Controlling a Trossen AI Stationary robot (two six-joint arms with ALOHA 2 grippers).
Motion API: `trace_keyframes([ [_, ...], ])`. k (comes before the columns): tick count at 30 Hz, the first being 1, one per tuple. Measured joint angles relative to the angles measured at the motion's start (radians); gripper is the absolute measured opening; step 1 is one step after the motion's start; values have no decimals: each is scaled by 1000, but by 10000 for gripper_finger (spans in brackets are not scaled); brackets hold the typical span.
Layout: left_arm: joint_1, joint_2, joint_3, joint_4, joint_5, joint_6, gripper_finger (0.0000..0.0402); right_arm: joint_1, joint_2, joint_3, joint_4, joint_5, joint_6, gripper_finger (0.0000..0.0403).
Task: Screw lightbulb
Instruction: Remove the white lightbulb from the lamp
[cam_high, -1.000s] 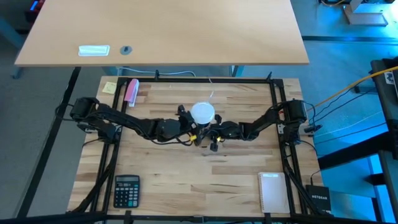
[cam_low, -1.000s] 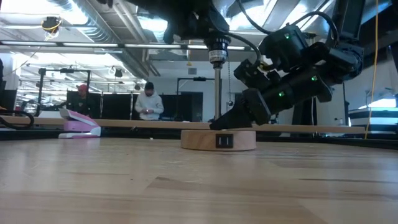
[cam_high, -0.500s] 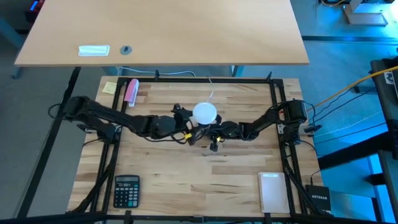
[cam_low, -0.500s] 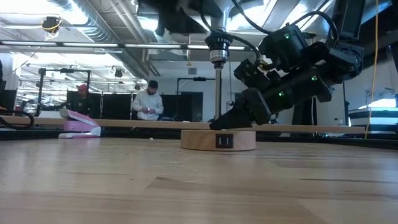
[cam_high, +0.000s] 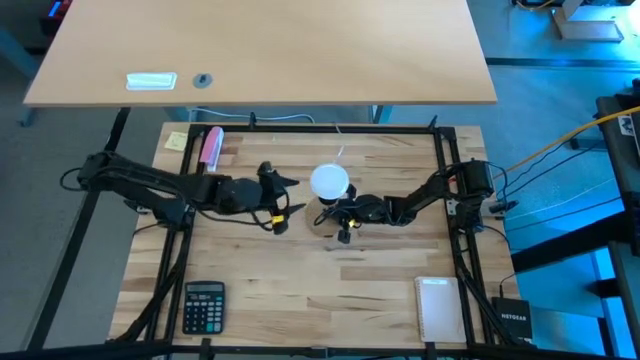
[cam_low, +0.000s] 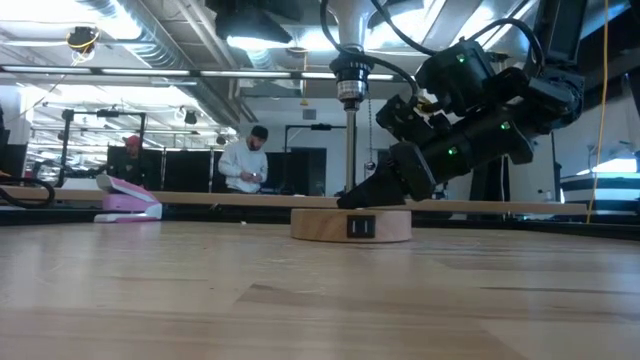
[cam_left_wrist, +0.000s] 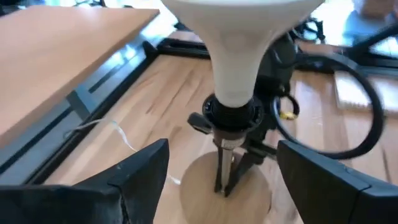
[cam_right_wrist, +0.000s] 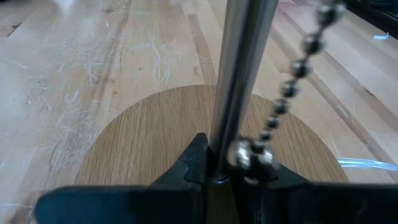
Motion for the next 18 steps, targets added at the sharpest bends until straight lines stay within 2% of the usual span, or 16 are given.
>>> trace_keyframes([
  [2,51,2,0,-3,87,30,282,0,1,0,3,0,0,44],
  [8,253,19,0,16,456,109,265,0,1,0,2,-1,0,44],
  [14,425,38,1,150,859,162,261,0,1,0,2,-1,1,44],
  [18,475,101,2,223,1010,175,260,0,1,-1,3,-1,0,44],
])
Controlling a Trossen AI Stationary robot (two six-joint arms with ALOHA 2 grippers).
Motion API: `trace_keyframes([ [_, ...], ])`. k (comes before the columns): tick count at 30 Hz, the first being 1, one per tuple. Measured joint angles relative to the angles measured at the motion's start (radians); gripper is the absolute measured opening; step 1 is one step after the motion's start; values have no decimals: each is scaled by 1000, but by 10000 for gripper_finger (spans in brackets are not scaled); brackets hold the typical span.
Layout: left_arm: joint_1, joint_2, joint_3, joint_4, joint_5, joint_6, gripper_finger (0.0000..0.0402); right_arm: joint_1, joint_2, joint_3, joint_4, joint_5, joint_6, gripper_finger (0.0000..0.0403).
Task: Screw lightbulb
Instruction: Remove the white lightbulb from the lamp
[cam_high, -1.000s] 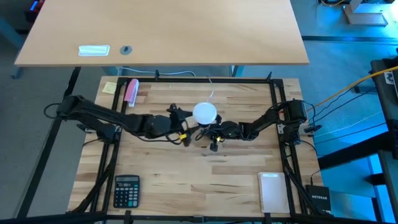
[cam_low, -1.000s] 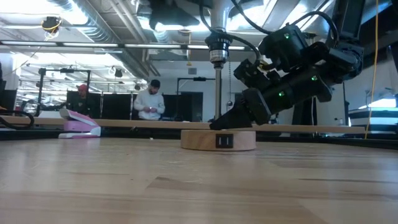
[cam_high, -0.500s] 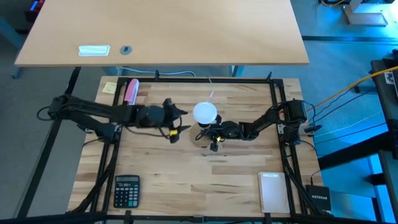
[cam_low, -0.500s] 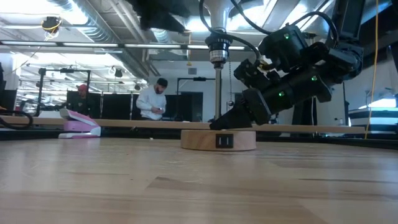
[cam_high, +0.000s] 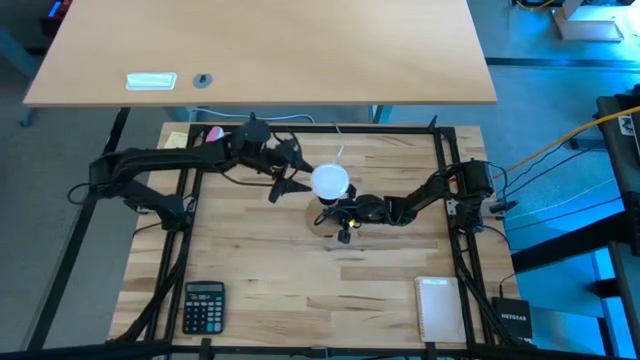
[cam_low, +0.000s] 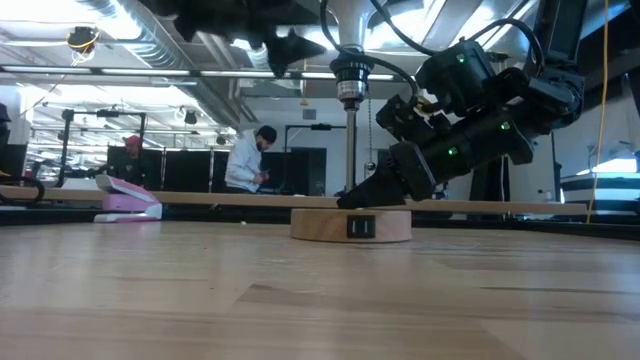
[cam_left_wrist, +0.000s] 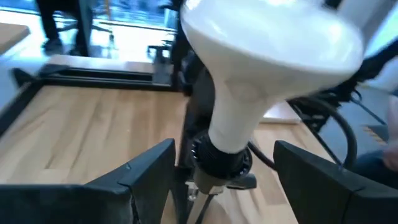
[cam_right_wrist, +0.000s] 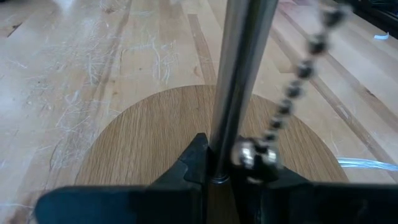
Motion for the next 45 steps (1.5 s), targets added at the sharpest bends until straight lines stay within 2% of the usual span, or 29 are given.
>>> trace_keyframes([
  [9,6,163,0,208,158,27,260,0,0,0,0,-9,0,44],
  [18,-7,258,0,392,226,-27,260,1,0,0,2,-29,1,44],
  [23,-40,282,0,480,230,-39,260,1,0,0,2,-29,0,44],
  [28,-58,284,0,500,220,-38,260,1,0,0,2,-29,0,44],
  [32,-60,284,0,491,152,-40,235,1,0,0,1,-29,1,44],
  [38,-72,283,0,494,41,-35,133,1,0,0,-2,-24,11,44],
  [41,-102,282,0,488,-62,-37,126,1,0,-1,0,-20,32,44],
  [45,-165,279,0,489,-266,-42,126,3,0,-2,-1,24,38,44],
])
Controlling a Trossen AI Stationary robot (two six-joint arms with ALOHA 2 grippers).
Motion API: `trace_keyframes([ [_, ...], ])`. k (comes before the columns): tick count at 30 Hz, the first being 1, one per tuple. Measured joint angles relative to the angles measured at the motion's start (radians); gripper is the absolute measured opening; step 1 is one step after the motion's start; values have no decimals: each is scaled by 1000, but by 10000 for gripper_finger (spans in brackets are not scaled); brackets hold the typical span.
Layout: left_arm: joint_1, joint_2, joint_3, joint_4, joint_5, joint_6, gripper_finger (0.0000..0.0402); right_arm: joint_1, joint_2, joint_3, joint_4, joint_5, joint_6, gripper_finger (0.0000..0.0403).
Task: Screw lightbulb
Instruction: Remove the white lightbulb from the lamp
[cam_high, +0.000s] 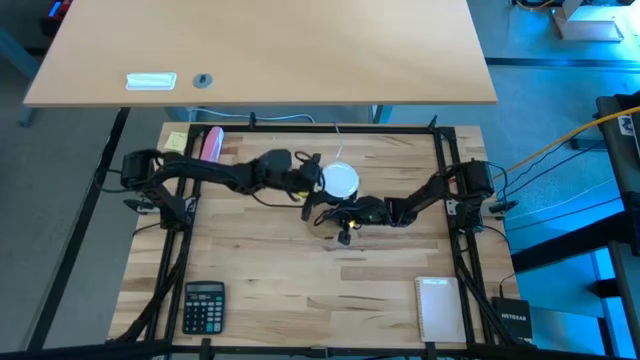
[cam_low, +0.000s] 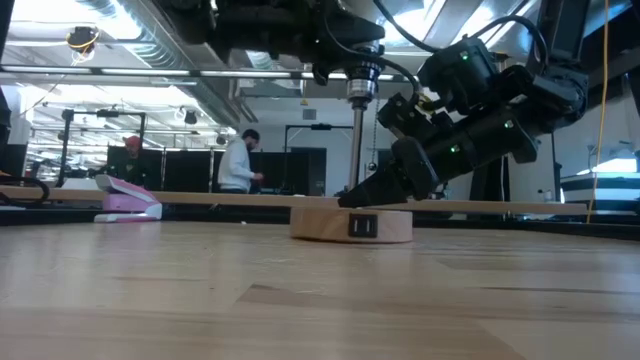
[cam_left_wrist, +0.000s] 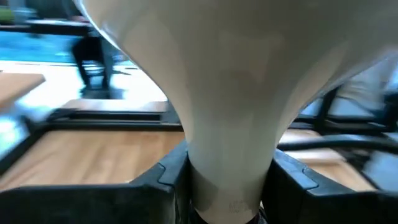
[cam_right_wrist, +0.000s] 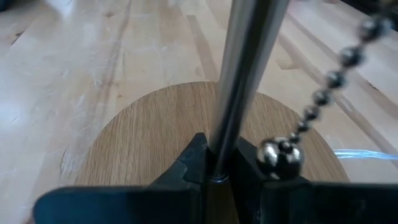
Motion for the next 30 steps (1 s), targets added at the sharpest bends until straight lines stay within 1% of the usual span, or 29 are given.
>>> trace_keyframes([
  [1,-19,-1,0,0,-69,-6,126,1,0,0,0,15,10,44],
  [5,-109,-1,1,1,-418,-30,126,0,0,1,0,58,50,44],
  [11,-251,5,1,8,-989,-110,126,-2,2,4,-3,91,69,44],
  [12,-269,5,1,11,-1068,-122,126,-2,2,4,-2,93,69,44],
  [13,-283,5,1,20,-1123,-123,126,-2,2,4,-1,97,68,43],
  [15,-302,6,-1,51,-1171,-108,127,-2,2,4,-1,100,66,43],
  [17,-311,8,-2,71,-1181,-91,130,-2,2,4,0,99,66,43],
  [20,-312,8,4,63,-1182,-89,132,-1,1,3,0,97,68,43],
  [25,-308,7,8,30,-1145,-87,132,-1,1,3,0,87,69,46],
  [27,-307,6,8,27,-1122,-75,134,-1,1,3,-1,83,68,69],
  [30,-307,6,8,23,-1105,-66,133,-1,-6,1,-5,87,68,126],
])
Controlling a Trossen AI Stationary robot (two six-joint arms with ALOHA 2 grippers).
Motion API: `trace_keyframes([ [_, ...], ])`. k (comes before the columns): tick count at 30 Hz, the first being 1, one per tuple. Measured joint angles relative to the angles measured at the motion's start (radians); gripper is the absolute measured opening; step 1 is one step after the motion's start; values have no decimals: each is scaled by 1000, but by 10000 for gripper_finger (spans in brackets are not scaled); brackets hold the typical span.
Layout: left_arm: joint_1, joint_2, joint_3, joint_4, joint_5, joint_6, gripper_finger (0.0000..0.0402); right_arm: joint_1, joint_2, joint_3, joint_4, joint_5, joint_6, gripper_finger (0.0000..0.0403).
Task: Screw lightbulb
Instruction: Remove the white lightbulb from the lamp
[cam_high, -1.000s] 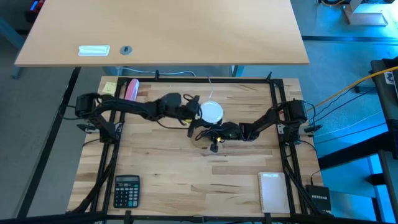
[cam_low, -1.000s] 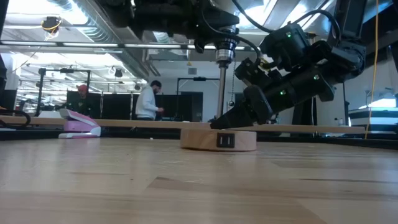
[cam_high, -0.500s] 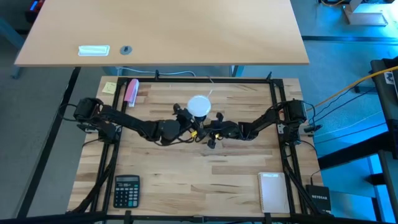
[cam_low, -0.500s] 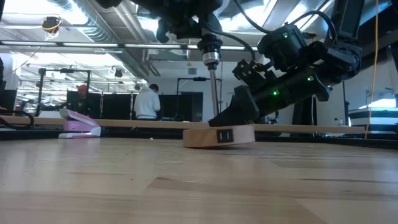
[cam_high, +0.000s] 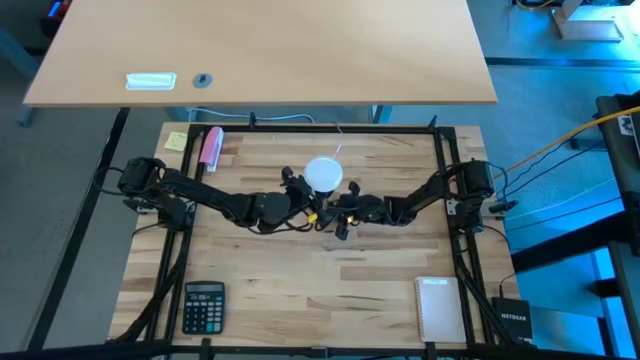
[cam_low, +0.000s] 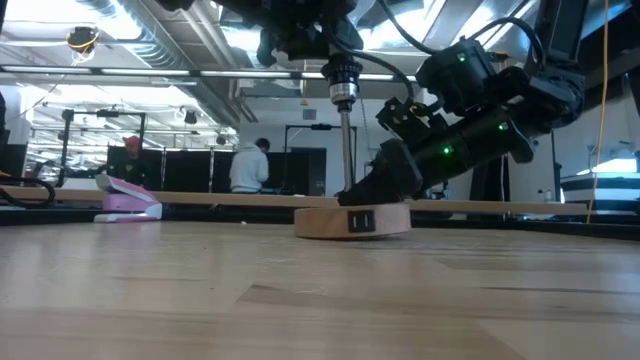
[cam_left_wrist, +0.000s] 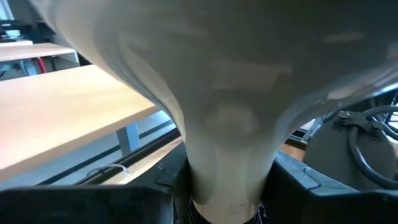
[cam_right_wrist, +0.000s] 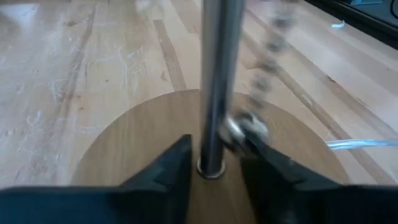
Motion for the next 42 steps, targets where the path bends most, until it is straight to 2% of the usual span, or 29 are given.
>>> trace_keyframes([
  [4,0,-2,1,-21,15,29,134,0,-46,-2,-68,-78,-44,191],
  [7,2,-4,1,-29,71,68,136,2,-88,-3,-122,-130,-103,222],
  [10,2,-5,2,-26,142,92,137,-6,-99,-2,-106,-144,-136,235],
  [14,2,-5,3,-24,187,102,138,-31,-85,-2,-59,-131,-183,233],
  [17,2,-5,3,-28,192,102,138,-82,-85,-2,-38,-135,-179,225],
  [20,6,-5,3,-31,198,94,138,-116,-85,-2,-12,-200,-163,217],
  [24,10,-5,3,-37,199,94,138,-132,-68,8,37,-258,-148,206],
  [28,12,-5,3,-40,200,91,139,-126,-8,45,33,-268,-147,187],
  [31,11,-5,3,-40,201,94,139,-125,17,54,31,-252,-152,156],
  [37,11,-5,3,-43,201,91,156,-124,17,54,15,-263,-184,38],
  [42,11,-3,2,-45,195,91,179,-124,17,55,8,-260,-179,39],
])
